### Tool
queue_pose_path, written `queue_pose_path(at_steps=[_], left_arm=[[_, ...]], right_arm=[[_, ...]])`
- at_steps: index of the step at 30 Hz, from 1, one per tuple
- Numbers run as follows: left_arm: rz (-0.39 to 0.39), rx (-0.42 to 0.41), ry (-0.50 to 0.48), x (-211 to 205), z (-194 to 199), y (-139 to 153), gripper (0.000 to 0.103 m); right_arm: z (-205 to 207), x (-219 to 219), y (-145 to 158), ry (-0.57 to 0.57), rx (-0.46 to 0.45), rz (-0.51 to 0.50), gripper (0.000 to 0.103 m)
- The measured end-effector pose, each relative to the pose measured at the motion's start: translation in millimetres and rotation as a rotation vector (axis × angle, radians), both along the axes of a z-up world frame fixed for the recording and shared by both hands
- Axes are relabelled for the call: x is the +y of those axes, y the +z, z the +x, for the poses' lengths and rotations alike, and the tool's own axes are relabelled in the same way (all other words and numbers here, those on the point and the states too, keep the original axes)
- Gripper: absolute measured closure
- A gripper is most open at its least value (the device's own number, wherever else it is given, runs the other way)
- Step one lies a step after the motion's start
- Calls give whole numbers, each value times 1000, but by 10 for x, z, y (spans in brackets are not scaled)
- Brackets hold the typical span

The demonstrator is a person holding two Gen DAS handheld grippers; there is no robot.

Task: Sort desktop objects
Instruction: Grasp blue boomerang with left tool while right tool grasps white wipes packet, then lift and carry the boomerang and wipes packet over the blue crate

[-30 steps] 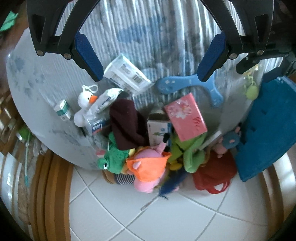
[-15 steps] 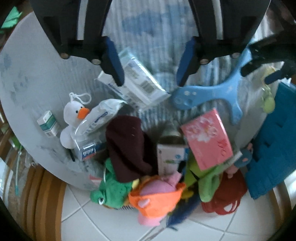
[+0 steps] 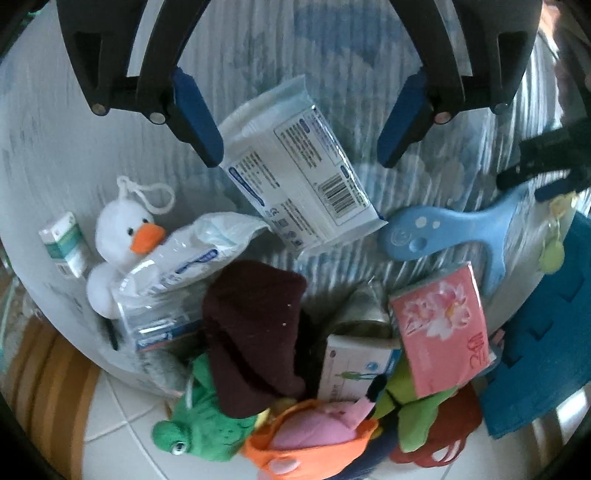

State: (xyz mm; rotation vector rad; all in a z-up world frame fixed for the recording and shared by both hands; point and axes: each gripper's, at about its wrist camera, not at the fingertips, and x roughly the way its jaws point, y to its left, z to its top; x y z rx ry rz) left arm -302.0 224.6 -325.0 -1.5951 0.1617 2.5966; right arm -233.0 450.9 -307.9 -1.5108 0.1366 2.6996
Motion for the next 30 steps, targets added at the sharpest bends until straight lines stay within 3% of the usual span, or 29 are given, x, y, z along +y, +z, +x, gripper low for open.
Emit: queue_pose_path(at_steps=[4, 7, 9, 11, 12, 14, 17, 21, 25, 28, 30], left_arm=[[43, 2, -8, 17, -75, -22, 13], [59, 22, -38, 66, -19, 3, 33], [58, 27, -54, 115, 38, 29, 55], [61, 20, -53, 116, 90, 41, 62], [58, 20, -51, 118, 120, 43, 63], [47, 14, -37, 111, 205, 51, 64], [39, 0, 5, 57, 343, 73, 65], [28, 7, 33, 60, 415, 92, 65], [26, 8, 46, 90, 448, 76, 65], [38, 14, 58, 68, 434, 59, 65], [49, 16, 72, 50, 414, 59, 65]], right_arm=[[-99, 3, -83, 30, 6, 42, 16], [-147, 10, -131, 43, 17, 72, 13], [-138, 3, -153, 55, 26, 83, 11], [-111, 10, -171, 58, 25, 78, 11], [-104, 9, -186, 59, 15, 76, 12], [-65, 9, -190, 49, 2, 70, 24], [23, -19, -152, 62, 16, 7, 28], [57, -97, -156, 120, 15, 22, 28], [4, -52, -180, 138, 1, 40, 16], [-39, -5, -213, 144, 13, 29, 17], [-39, -23, -199, 147, 29, 44, 32]])
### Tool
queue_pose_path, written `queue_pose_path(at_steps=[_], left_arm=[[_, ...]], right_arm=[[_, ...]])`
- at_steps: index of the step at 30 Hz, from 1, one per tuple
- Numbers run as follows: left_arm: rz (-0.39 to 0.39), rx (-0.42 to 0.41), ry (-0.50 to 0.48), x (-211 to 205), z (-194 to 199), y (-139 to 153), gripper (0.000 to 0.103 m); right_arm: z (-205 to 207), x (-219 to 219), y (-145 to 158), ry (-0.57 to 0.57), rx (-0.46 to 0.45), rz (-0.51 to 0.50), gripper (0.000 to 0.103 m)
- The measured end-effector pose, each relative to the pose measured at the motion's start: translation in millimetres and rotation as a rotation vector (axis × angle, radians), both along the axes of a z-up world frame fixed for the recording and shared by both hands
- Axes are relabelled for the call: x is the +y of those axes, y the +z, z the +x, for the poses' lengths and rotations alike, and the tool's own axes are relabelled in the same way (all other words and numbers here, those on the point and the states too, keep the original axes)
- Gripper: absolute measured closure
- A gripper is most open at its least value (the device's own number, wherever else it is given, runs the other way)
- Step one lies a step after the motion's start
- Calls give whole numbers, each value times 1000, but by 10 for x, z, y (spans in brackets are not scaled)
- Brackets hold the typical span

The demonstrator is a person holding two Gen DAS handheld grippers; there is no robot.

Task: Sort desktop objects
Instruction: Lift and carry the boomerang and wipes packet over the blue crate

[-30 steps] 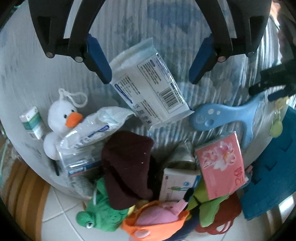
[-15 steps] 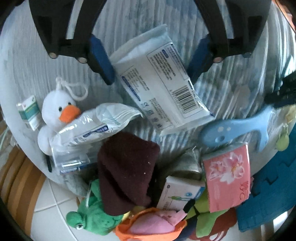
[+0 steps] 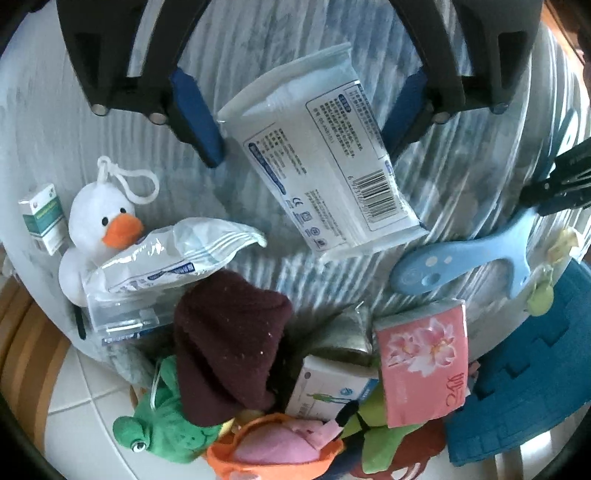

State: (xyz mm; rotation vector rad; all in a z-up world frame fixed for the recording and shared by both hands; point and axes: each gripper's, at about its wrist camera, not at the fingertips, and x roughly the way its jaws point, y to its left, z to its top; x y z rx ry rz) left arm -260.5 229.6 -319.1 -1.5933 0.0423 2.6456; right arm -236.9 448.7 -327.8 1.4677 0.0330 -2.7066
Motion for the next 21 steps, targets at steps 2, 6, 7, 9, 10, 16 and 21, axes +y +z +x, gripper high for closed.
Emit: queue_pose_path(at_steps=[2, 6, 7, 9, 10, 16, 21], left_arm=[[-17, 11, 18, 26, 43, 38, 65], [-22, 54, 31, 28, 79, 262, 66], [-18, 70, 38, 15, 82, 355, 66], [-12, 91, 45, 5, 112, 487, 66], [-14, 102, 47, 5, 129, 559, 66], [0, 146, 78, -68, 230, 901, 67], [0, 205, 110, -170, 258, 1221, 67]], right_arm=[[-12, 5, 22, -8, 0, -23, 37], [7, -13, 167, -4, 13, -53, 39], [16, -43, 252, 2, 25, -53, 39], [13, -124, 423, 21, 51, -49, 39], [23, -105, 517, 30, 69, -49, 39], [77, -275, 949, 74, 125, -45, 39], [52, -404, 1163, 113, 147, -52, 39]])
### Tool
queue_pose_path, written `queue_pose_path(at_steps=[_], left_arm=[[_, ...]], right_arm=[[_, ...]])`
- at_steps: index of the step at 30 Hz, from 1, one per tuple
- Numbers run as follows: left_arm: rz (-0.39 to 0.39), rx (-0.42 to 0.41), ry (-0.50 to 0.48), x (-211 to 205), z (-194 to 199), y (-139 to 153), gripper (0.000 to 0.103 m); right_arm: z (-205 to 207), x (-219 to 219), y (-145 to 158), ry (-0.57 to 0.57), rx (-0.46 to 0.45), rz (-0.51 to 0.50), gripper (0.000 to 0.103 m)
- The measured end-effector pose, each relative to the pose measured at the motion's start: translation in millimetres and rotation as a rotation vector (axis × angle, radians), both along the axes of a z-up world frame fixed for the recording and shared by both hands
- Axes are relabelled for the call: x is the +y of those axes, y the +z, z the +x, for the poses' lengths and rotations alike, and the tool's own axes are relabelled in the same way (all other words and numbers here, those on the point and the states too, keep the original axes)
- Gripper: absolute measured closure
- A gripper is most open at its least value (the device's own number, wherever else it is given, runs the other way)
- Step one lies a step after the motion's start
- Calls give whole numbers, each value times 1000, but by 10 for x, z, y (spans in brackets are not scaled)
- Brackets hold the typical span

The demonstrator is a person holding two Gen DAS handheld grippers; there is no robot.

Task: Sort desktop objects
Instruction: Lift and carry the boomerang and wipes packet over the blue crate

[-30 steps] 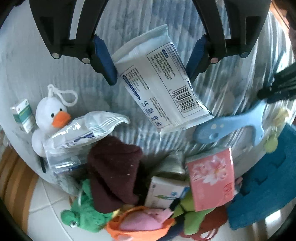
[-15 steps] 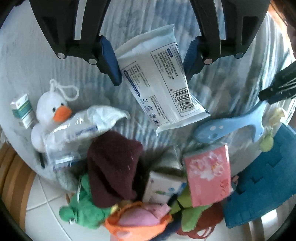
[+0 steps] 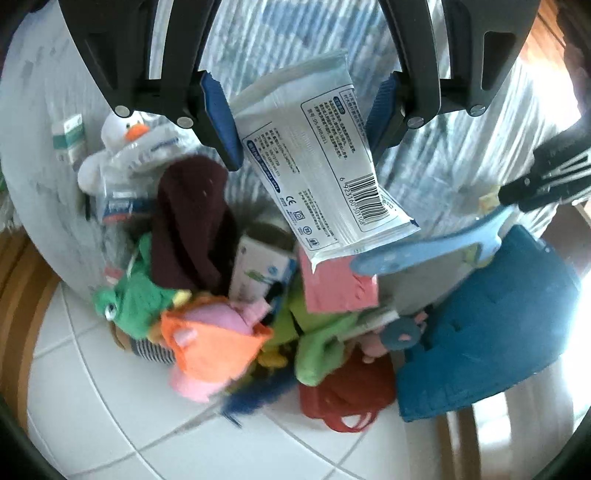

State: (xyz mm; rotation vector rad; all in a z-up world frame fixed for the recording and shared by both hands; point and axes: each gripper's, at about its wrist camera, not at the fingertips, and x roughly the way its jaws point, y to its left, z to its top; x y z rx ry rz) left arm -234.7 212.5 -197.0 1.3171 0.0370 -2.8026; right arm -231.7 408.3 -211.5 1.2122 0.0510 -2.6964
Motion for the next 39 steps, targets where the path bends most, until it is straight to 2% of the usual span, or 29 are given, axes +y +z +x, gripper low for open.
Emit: queue_pose_path(at_steps=[4, 14, 24, 26, 28, 30, 31, 34, 35, 39], left_arm=[[-7, 55, 21, -55, 41, 298, 67], [-23, 191, 88, -350, 144, 1033, 67], [-51, 293, 176, -1054, 339, 1534, 67], [-7, 307, 148, -1227, 378, 1620, 67], [-23, 333, 126, -1328, 418, 1714, 69], [-24, 353, 99, -1390, 440, 1815, 77], [-36, 359, 87, -1416, 439, 1872, 78], [-60, 384, 37, -1447, 377, 2010, 80], [-68, 387, 17, -1433, 353, 2025, 85], [-57, 362, -8, -1381, 240, 1940, 88]], right_arm=[[-20, -157, 238, 38, 42, -2, 39], [-109, -597, 1049, 136, 183, 2, 39], [-163, -1291, 1596, 207, 294, -4, 39], [-154, -1480, 1679, 218, 309, -7, 39], [-159, -1689, 1747, 222, 323, -4, 39], [-162, -1836, 1802, 214, 331, -3, 39], [-169, -1891, 1831, 202, 334, -3, 39], [-159, -1958, 1923, 172, 349, -14, 40], [-156, -1962, 1950, 160, 353, -20, 40], [-175, -1916, 1933, 148, 345, -39, 40]])
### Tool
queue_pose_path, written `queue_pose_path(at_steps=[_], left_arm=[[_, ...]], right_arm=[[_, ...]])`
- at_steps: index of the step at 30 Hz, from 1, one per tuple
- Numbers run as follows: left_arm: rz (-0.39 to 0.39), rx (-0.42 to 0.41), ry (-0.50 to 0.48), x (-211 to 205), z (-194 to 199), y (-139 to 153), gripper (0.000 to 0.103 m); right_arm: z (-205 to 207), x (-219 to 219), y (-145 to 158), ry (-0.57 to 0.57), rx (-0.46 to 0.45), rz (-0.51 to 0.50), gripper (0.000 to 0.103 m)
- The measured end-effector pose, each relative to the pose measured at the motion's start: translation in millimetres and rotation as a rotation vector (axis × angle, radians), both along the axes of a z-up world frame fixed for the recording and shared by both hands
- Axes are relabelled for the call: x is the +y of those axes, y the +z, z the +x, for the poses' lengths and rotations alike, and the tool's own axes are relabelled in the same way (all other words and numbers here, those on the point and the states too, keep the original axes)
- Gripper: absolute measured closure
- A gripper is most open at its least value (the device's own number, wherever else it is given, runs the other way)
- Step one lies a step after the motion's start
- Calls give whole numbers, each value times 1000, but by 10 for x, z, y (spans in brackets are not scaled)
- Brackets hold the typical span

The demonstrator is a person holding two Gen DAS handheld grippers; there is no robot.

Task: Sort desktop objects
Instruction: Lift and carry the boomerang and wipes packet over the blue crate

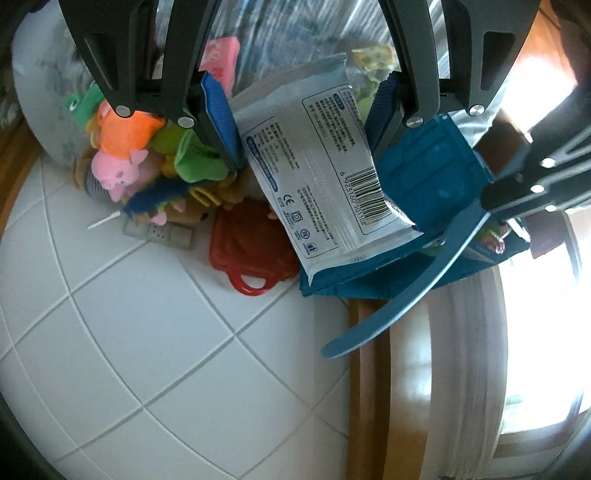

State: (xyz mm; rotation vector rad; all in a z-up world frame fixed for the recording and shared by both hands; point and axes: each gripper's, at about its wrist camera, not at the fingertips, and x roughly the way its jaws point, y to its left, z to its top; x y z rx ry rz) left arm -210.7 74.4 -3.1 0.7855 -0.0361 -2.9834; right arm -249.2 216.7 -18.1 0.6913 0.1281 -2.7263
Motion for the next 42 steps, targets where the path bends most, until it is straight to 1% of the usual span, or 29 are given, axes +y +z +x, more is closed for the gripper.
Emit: queue_pose_path(at_steps=[2, 4, 6, 8, 10, 11, 14, 18, 20, 22, 24, 25, 26, 27, 28, 29, 30, 32, 34, 36, 38, 40, 42], left_arm=[[20, -10, -5, -8, -40, -45, 88], [9, -9, 9, 27, -41, -41, 88], [-6, 0, 18, 74, -54, 14, 90], [-2, 23, 21, 116, -39, 105, 92], [-17, 47, 16, 217, -10, 197, 94], [-26, 60, 7, 277, -7, 250, 99], [-52, 84, 12, 403, -41, 352, 99], [-68, 98, 27, 465, -80, 418, 99], [-75, 90, 24, 507, -100, 431, 99], [-65, 62, 31, 508, -145, 368, 99], [-47, 15, 34, 490, -201, 250, 98], [-38, -19, 36, 466, -242, 157, 96], [-28, -61, 40, 437, -291, 34, 87], [-16, -96, 51, 405, -325, -96, 71], [-4, -138, 66, 354, -361, -272, 61], [1, -165, 77, 331, -370, -398, 42], [4, -189, 89, 299, -379, -525, 35], [14, -251, 110, 231, -375, -821, 35], [27, -299, 131, 165, -350, -1058, 35], [42, -349, 149, 93, -292, -1308, 35], [41, -391, 162, 47, -219, -1536, 35], [46, -411, 163, 27, -129, -1710, 35], [52, -430, 188, -8, -23, -1906, 35]], right_arm=[[-36, 6, -24, 19, -9, 1, 40], [-75, 1, -36, 29, -14, 5, 40], [-73, 29, -31, 36, -10, -3, 40], [-76, 76, -1, 38, 1, 2, 40], [-84, 149, 45, 34, 9, -6, 40], [-79, 200, 82, 34, 18, -12, 40], [-58, 303, 179, 43, 43, -24, 40], [-46, 388, 255, 54, 69, -38, 40], [-79, 437, 265, 55, 67, -44, 40], [-108, 453, 235, 56, 58, -42, 40], [-141, 469, 172, 58, 41, -41, 40], [-159, 473, 125, 59, 29, -38, 40], [-182, 471, 59, 59, 14, -33, 40], [-204, 469, -14, 60, -3, -30, 40], [-234, 454, -116, 63, -26, -25, 40], [-262, 447, -186, 62, -41, -21, 40], [-282, 430, -275, 62, -61, -17, 40], [-322, 389, -500, 63, -109, -9, 40], [-339, 360, -699, 62, -148, -1, 40], [-317, 332, -924, 58, -190, 2, 40], [-230, 276, -1117, 57, -223, 7, 40], [-128, 241, -1276, 54, -239, 15, 40], [-30, 234, -1397, 66, -240, 11, 40]])
